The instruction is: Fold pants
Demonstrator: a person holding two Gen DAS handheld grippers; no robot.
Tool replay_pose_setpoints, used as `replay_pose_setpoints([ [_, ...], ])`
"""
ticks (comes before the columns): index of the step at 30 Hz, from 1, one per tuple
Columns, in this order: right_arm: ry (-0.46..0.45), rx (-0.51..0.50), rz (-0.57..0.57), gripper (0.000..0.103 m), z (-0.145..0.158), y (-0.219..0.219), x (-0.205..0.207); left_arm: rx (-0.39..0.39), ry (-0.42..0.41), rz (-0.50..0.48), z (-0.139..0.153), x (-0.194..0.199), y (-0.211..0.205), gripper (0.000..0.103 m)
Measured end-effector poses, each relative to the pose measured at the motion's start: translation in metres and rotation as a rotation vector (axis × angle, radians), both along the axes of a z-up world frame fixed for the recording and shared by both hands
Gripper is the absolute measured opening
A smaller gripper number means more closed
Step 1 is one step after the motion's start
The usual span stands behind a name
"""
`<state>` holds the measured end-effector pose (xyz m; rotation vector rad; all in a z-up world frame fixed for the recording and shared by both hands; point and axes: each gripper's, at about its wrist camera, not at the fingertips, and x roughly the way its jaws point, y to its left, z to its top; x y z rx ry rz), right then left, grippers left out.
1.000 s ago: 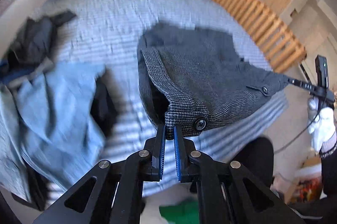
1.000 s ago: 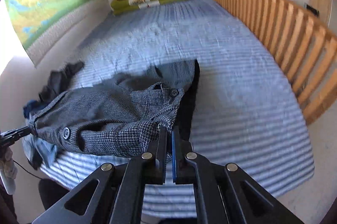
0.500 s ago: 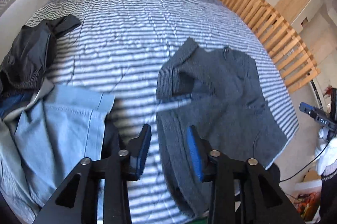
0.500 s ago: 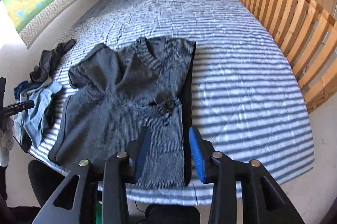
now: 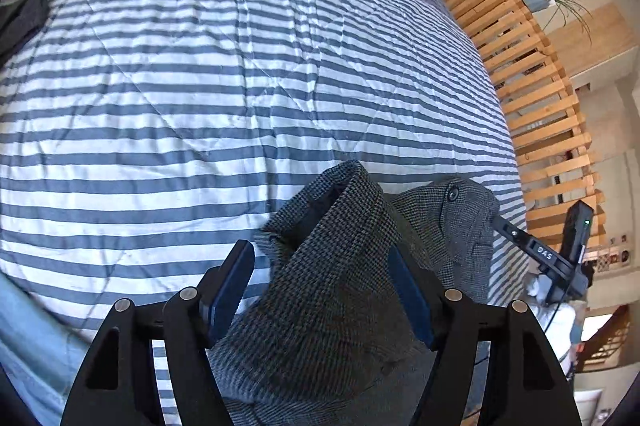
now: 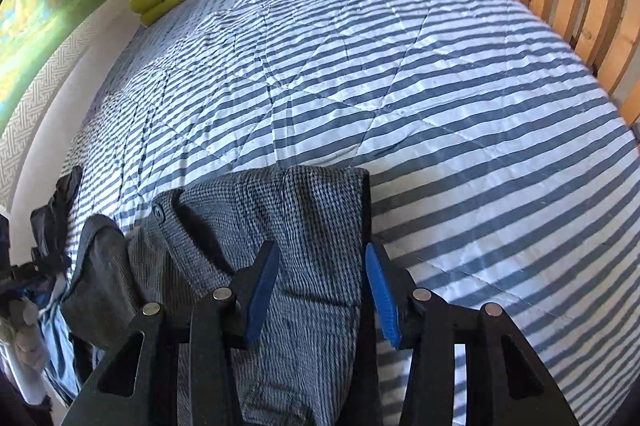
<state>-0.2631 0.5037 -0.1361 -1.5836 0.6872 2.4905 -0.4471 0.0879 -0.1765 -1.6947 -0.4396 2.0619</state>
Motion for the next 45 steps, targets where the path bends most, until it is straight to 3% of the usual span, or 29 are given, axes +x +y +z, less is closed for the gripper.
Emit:
replay_pose_setpoints([
  [2, -0.012, -0.024, -0.007, 0.042, -0.01, 0.0, -0.015, 0.03, -0.005, -0.017, -0.01, 0.0, 0.007, 0.071],
  [4, -0.024, -0.015, 0.006, 0.042, -0.015, -0.005, -0.027, -0.002, 0.016, -0.04, -0.014, -0.001, 0.017, 0.045],
  [5, -0.03, -0.007, 0.011, 0.042, -0.017, -0.008, -0.031, -0.021, 0.022, -0.049, -0.013, -0.001, 0.02, 0.017],
  [7, -0.026, -0.015, 0.02, 0.025, -0.016, -0.012, -0.035, 0.005, 0.05, -0.058, -0.006, 0.003, 0.019, 0.011],
  [8, -0.021, -0.017, 0.033, 0.006, -0.013, -0.014, -0.035, 0.01, 0.074, -0.066, 0.001, 0.008, 0.017, 0.009],
  [12, 0.057, 0.024, 0.084, 0.005, 0.019, -0.025, -0.014, 0.039, 0.166, -0.092, 0.043, 0.055, -0.007, 0.007],
  [16, 0.135, -0.01, 0.098, 0.005, 0.054, -0.025, 0.032, 0.012, 0.252, -0.14, 0.07, 0.144, -0.036, 0.007],
  [18, 0.155, -0.019, 0.104, 0.005, 0.063, -0.024, 0.061, 0.018, 0.187, -0.201, 0.058, 0.191, -0.043, 0.01],
  [19, 0.154, -0.007, 0.111, 0.005, 0.064, -0.025, 0.073, 0.004, 0.133, -0.241, 0.047, 0.21, -0.044, 0.015],
  [20, 0.147, 0.006, 0.122, 0.005, 0.064, -0.027, 0.084, -0.012, 0.072, -0.272, 0.033, 0.225, -0.043, 0.027],
  [22, 0.121, 0.037, 0.141, 0.005, 0.057, -0.031, 0.098, -0.032, 0.012, -0.288, 0.017, 0.24, -0.047, 0.034],
  [25, 0.093, 0.053, 0.146, 0.005, 0.047, -0.032, 0.107, -0.036, 0.038, -0.217, 0.017, 0.225, -0.059, 0.043],
  [27, 0.089, 0.033, 0.138, 0.005, 0.042, -0.031, 0.107, 0.023, 0.044, -0.132, 0.021, 0.202, -0.068, 0.058],
  [31, 0.1, 0.061, 0.155, 0.005, 0.043, -0.038, 0.106, 0.058, 0.019, -0.072, 0.013, 0.164, -0.065, 0.061],
  [35, 0.102, 0.068, 0.162, 0.005, 0.045, -0.038, 0.106, 0.025, -0.034, -0.069, -0.009, 0.147, -0.054, 0.061],
  [37, 0.1, 0.066, 0.165, 0.005, 0.044, -0.038, 0.106, 0.043, -0.05, -0.059, -0.018, 0.148, -0.049, 0.059],
  [38, 0.097, 0.065, 0.164, 0.005, 0.043, -0.037, 0.106, 0.056, -0.049, -0.063, -0.021, 0.148, -0.047, 0.052],
  [39, 0.094, 0.064, 0.16, 0.005, 0.042, -0.037, 0.105, 0.05, -0.041, -0.071, -0.021, 0.148, -0.043, 0.028],
  [41, 0.092, 0.057, 0.153, 0.005, 0.04, -0.036, 0.103, 0.063, -0.025, -0.082, -0.018, 0.146, -0.038, 0.007],
  [45, 0.127, 0.052, 0.162, 0.005, 0.053, -0.039, 0.097, 0.087, 0.101, -0.063, 0.028, 0.135, -0.048, 0.006],
])
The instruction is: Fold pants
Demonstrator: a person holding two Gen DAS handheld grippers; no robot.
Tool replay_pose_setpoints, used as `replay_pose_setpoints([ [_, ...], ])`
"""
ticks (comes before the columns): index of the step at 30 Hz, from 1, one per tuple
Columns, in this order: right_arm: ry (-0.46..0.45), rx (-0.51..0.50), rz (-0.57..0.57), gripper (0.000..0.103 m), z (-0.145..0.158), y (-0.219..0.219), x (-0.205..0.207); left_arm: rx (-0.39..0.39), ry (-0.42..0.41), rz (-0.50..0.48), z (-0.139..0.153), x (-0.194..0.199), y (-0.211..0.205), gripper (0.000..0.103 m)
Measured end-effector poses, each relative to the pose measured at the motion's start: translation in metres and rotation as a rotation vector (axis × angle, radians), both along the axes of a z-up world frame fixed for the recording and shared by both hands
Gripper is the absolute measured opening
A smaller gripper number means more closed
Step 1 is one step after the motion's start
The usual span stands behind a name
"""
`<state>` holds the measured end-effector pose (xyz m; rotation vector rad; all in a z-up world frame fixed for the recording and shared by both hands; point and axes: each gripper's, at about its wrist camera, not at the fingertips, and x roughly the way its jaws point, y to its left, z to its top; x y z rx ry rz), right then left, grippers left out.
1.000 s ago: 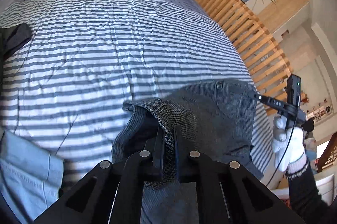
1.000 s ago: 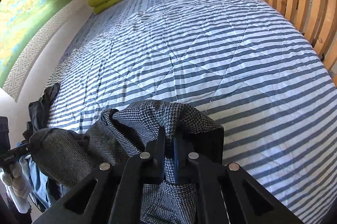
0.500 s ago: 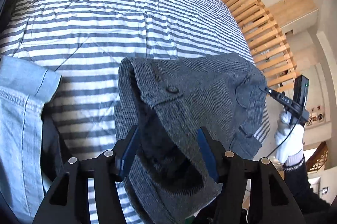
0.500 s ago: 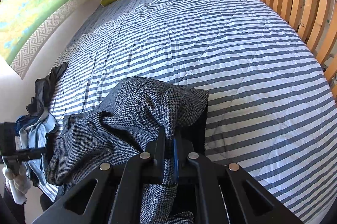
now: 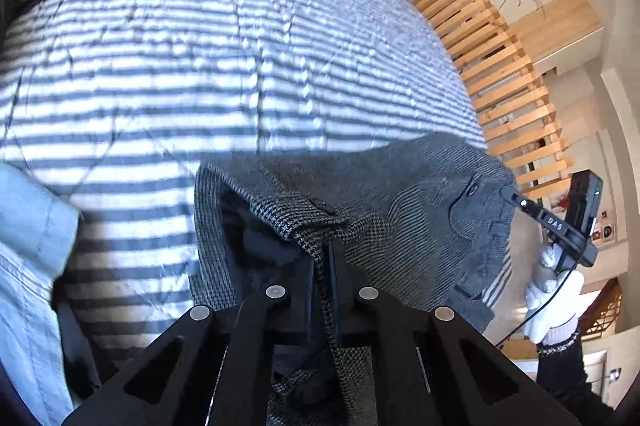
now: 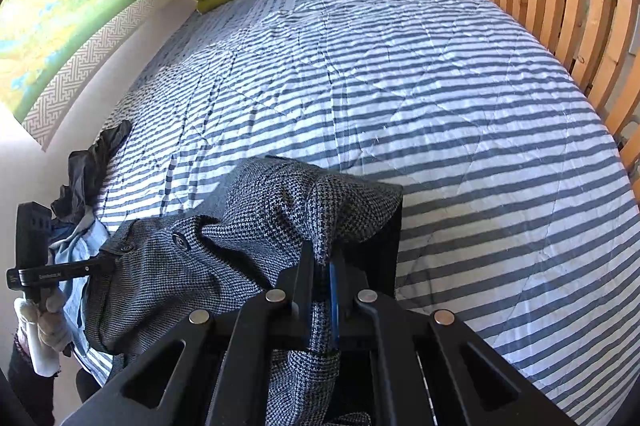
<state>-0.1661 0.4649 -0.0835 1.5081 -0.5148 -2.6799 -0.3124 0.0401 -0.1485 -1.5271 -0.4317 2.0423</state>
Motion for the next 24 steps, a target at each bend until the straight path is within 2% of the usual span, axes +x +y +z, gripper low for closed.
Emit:
replay_pose_setpoints([
  [3, 0.059, -0.001, 0.011, 0.005, 0.025, -0.004, -0.014, 0.043, 0.106, 0.042, 0.053, -0.027, -0.016, 0.006],
  [6, 0.133, 0.009, 0.025, 0.005, 0.055, -0.008, -0.042, 0.07, 0.201, 0.091, 0.097, -0.072, -0.025, 0.006],
  [8, 0.156, 0.008, 0.037, 0.005, 0.067, -0.01, -0.071, 0.069, 0.226, 0.124, 0.113, -0.105, -0.028, 0.006],
  [10, 0.156, 0.012, 0.034, 0.005, 0.069, -0.01, -0.101, 0.018, 0.255, 0.144, 0.116, -0.136, -0.022, 0.006],
  [12, 0.144, 0.052, 0.035, 0.005, 0.062, -0.011, -0.136, -0.006, 0.251, 0.162, 0.107, -0.168, -0.015, 0.006],
  [15, 0.093, 0.094, 0.022, 0.006, 0.035, -0.008, -0.184, -0.124, 0.268, 0.184, 0.072, -0.213, 0.01, 0.009],
  [16, 0.065, 0.089, 0.014, 0.006, 0.022, -0.005, -0.197, -0.168, 0.247, 0.187, 0.05, -0.228, 0.019, 0.009],
  [17, 0.015, 0.102, 0.012, 0.008, 0.006, -0.003, -0.213, -0.206, 0.189, 0.173, 0.031, -0.241, 0.025, 0.014],
  [18, -0.036, 0.117, 0.008, 0.01, -0.009, -0.002, -0.224, -0.234, 0.118, 0.168, 0.01, -0.255, 0.033, 0.025],
  [19, -0.082, 0.131, -0.007, 0.013, -0.022, 0.0, -0.231, -0.243, 0.092, 0.169, -0.001, -0.259, 0.033, 0.026],
  [21, -0.145, 0.153, -0.024, 0.016, -0.039, 0.004, -0.233, -0.236, 0.115, 0.181, -0.006, -0.252, 0.03, 0.027],
  [22, -0.146, 0.171, -0.033, 0.017, -0.042, 0.008, -0.226, -0.216, 0.117, 0.164, -0.006, -0.246, 0.026, 0.028],
  [24, -0.132, 0.157, -0.04, 0.027, -0.039, 0.017, -0.209, -0.187, 0.123, 0.133, -0.003, -0.224, 0.019, 0.031],
])
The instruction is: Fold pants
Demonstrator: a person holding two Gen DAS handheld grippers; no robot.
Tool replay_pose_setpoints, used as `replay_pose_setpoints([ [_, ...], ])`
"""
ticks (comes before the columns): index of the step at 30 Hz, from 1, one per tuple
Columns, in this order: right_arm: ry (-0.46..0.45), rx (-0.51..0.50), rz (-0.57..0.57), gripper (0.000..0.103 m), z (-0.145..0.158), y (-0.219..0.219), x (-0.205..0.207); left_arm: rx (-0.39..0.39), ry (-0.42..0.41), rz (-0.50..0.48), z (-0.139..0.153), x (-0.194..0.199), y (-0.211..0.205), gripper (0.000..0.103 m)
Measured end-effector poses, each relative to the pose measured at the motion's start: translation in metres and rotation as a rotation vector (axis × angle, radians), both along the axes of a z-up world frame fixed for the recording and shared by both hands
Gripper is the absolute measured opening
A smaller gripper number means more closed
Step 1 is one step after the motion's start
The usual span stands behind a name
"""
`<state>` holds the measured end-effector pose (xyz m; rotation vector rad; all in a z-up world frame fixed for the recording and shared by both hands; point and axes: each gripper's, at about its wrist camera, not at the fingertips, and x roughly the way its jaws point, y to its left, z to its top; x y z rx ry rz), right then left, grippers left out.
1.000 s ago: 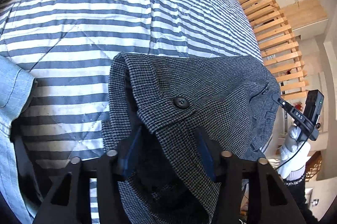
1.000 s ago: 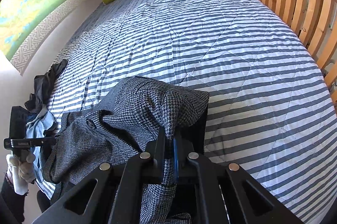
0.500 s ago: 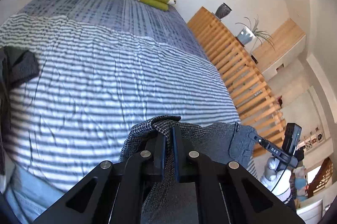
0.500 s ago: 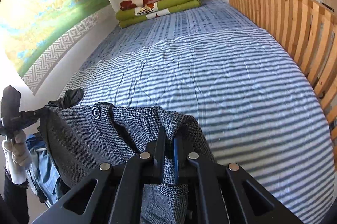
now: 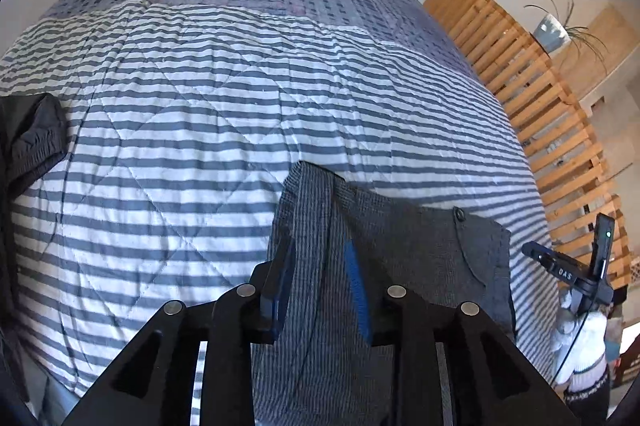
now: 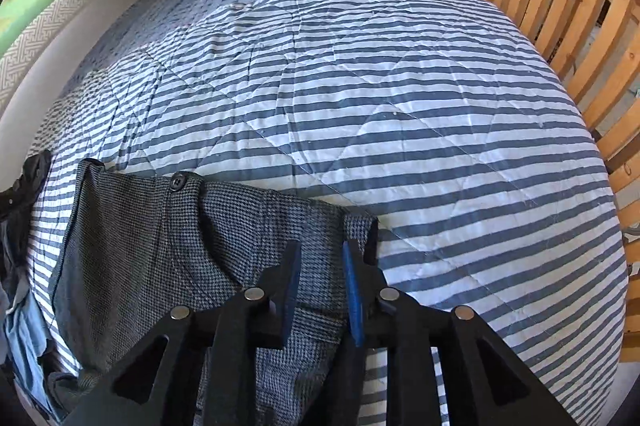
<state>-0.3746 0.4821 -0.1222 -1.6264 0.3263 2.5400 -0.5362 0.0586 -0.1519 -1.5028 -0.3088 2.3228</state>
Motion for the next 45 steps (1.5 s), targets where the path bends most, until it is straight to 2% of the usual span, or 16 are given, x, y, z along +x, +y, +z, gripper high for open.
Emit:
replay_pose_setpoints([
  [1, 0.01, -0.018, -0.013, 0.029, 0.004, 0.007, 0.011, 0.009, 0.003, -0.024, 0.004, 0.019, -0.004, 0.032],
  [4, 0.046, -0.092, -0.037, 0.031, 0.02, 0.024, 0.053, 0.018, 0.007, -0.105, 0.014, 0.089, -0.017, 0.049],
  [6, 0.058, -0.168, -0.003, 0.034, 0.026, 0.026, 0.092, 0.029, -0.012, -0.126, 0.015, 0.144, -0.029, 0.055],
  [10, 0.014, -0.191, 0.052, 0.037, 0.013, 0.007, 0.176, 0.049, -0.107, -0.136, -0.009, 0.233, -0.044, 0.055],
  [13, -0.027, -0.186, 0.053, 0.037, -0.006, -0.005, 0.222, 0.036, -0.119, -0.148, -0.015, 0.266, -0.037, 0.054],
  [16, -0.011, -0.167, 0.05, 0.037, -0.012, -0.011, 0.233, 0.059, -0.083, -0.201, 0.003, 0.267, -0.006, 0.054],
  [22, 0.069, -0.271, 0.045, 0.037, -0.011, -0.011, 0.184, 0.073, -0.036, -0.337, 0.03, 0.224, 0.091, 0.052],
  [25, 0.055, -0.239, 0.029, 0.037, -0.025, -0.012, 0.154, 0.06, -0.043, -0.375, 0.027, 0.199, 0.135, 0.045],
  [26, 0.052, -0.246, 0.03, 0.037, -0.03, -0.01, 0.147, 0.059, -0.054, -0.387, 0.024, 0.191, 0.149, 0.04],
  [29, 0.042, -0.306, 0.051, 0.037, -0.046, -0.008, 0.136, 0.049, -0.09, -0.434, 0.01, 0.17, 0.189, 0.036],
  [31, 0.043, -0.32, 0.068, 0.031, -0.05, -0.008, 0.135, 0.036, -0.107, -0.463, -0.001, 0.161, 0.21, 0.031],
  [32, 0.045, -0.337, 0.078, 0.011, -0.051, -0.009, 0.135, 0.037, -0.116, -0.477, -0.007, 0.158, 0.218, 0.027],
  [33, 0.039, -0.364, 0.085, 0.004, -0.051, -0.009, 0.136, 0.041, -0.125, -0.499, -0.012, 0.156, 0.227, 0.023],
  [36, 0.052, -0.378, 0.082, 0.004, -0.042, -0.01, 0.139, 0.062, -0.16, -0.554, -0.024, 0.154, 0.244, 0.013],
  [39, 0.08, -0.446, 0.076, 0.003, -0.028, -0.007, 0.147, 0.074, -0.171, -0.608, -0.032, 0.156, 0.258, 0.005],
  [45, 0.079, -0.422, 0.081, 0.003, -0.011, -0.003, 0.155, 0.128, -0.192, -0.645, -0.033, 0.161, 0.263, 0.001],
])
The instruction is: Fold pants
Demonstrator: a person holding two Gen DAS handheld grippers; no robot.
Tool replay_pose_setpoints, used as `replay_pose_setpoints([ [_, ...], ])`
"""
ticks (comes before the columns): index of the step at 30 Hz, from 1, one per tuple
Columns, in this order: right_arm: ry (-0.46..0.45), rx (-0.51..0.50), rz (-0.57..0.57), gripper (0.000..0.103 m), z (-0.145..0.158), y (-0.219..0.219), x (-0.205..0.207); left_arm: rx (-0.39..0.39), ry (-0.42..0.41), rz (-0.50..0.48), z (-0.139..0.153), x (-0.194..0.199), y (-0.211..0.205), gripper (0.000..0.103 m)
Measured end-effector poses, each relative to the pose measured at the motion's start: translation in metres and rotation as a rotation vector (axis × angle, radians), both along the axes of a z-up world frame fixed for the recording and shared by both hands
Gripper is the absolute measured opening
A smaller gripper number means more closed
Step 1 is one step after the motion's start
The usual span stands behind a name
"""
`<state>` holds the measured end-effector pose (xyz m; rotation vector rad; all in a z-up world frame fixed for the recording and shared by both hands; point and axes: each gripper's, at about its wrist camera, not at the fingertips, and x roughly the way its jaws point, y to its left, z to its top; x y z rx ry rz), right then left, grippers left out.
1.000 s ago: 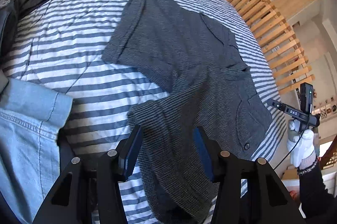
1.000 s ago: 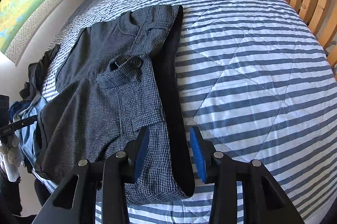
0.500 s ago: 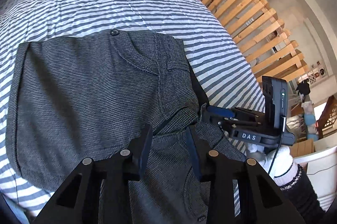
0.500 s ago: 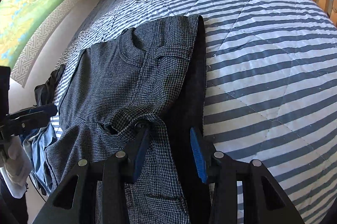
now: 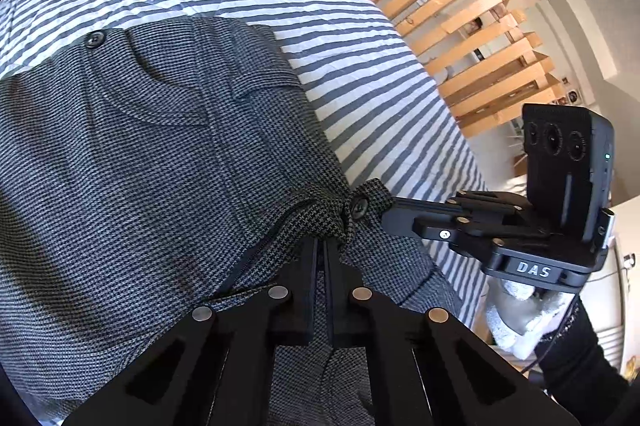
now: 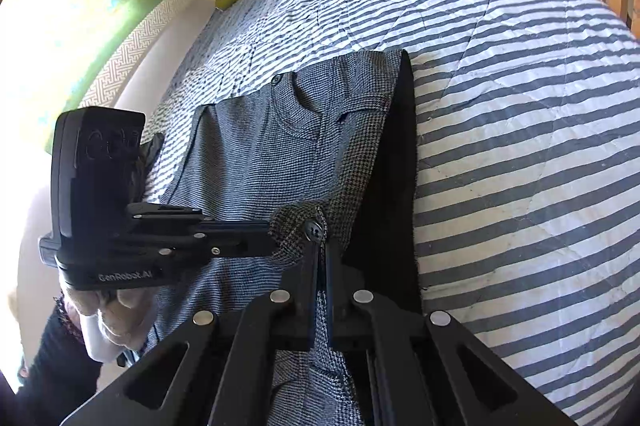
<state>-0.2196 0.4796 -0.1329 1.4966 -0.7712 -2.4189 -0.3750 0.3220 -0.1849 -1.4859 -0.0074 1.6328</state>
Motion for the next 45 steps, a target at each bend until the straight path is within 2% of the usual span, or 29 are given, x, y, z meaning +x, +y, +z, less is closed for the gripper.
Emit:
replay_pose_setpoints([
  [3, 0.01, 0.038, 0.024, 0.005, -0.004, 0.001, 0.001, -0.01, 0.025, 0.004, 0.003, -0.003, 0.0, 0.001],
  [6, -0.035, -0.002, 0.034, 0.009, -0.019, 0.001, -0.006, -0.018, 0.036, 0.022, 0.004, -0.011, -0.001, 0.001],
  [8, -0.059, 0.026, 0.023, 0.02, -0.029, -0.001, -0.01, -0.018, 0.039, 0.029, 0.006, -0.015, -0.001, 0.001],
  [10, -0.08, 0.029, 0.016, 0.022, -0.04, -0.001, -0.012, -0.032, 0.049, 0.03, 0.004, -0.019, 0.002, 0.001],
  [11, -0.086, 0.012, 0.017, 0.021, -0.044, -0.001, -0.012, -0.037, 0.036, 0.022, 0.001, -0.019, 0.005, 0.001],
  [13, -0.085, -0.018, 0.021, 0.004, -0.046, -0.002, -0.01, -0.065, 0.03, -0.013, -0.006, -0.015, 0.012, 0.001],
  [15, -0.066, -0.03, 0.014, 0.004, -0.037, -0.001, -0.004, -0.075, 0.056, -0.054, -0.006, -0.007, 0.018, 0.0],
  [22, -0.024, -0.118, -0.006, 0.003, -0.005, 0.017, 0.007, -0.034, 0.017, -0.104, 0.001, -0.007, 0.018, 0.0],
  [23, -0.023, -0.124, -0.007, 0.002, -0.003, 0.02, 0.009, -0.041, 0.028, -0.105, 0.002, -0.008, 0.017, 0.0],
  [25, -0.006, -0.127, -0.006, 0.002, -0.002, 0.02, 0.01, -0.104, 0.099, -0.116, 0.001, -0.008, 0.018, 0.0],
  [31, -0.054, -0.138, -0.015, 0.002, -0.017, 0.014, 0.002, -0.167, 0.077, -0.195, -0.03, 0.008, 0.039, 0.0],
  [34, -0.037, -0.15, -0.043, 0.002, -0.019, 0.02, 0.004, -0.059, -0.017, -0.132, -0.026, -0.012, 0.027, 0.0],
  [35, -0.019, -0.179, -0.06, 0.002, -0.018, 0.027, 0.007, -0.088, -0.005, -0.083, -0.028, -0.022, 0.022, 0.003],
  [36, -0.014, -0.175, -0.078, 0.002, -0.019, 0.033, 0.007, -0.144, 0.018, -0.033, -0.032, -0.033, 0.017, 0.002],
  [37, -0.028, -0.117, -0.095, 0.002, -0.019, 0.037, 0.008, -0.145, -0.025, -0.015, -0.037, -0.043, 0.011, 0.0],
  [38, -0.042, -0.082, -0.088, 0.002, -0.022, 0.037, 0.007, -0.109, -0.085, -0.005, -0.039, -0.05, 0.004, 0.0],
  [40, -0.085, -0.04, -0.083, 0.003, -0.03, 0.036, 0.007, -0.098, -0.028, -0.005, -0.03, -0.052, -0.01, 0.001],
  [45, -0.031, -0.11, -0.114, 0.012, -0.029, 0.055, 0.01, -0.061, 0.013, 0.013, -0.009, -0.05, -0.059, 0.002],
])
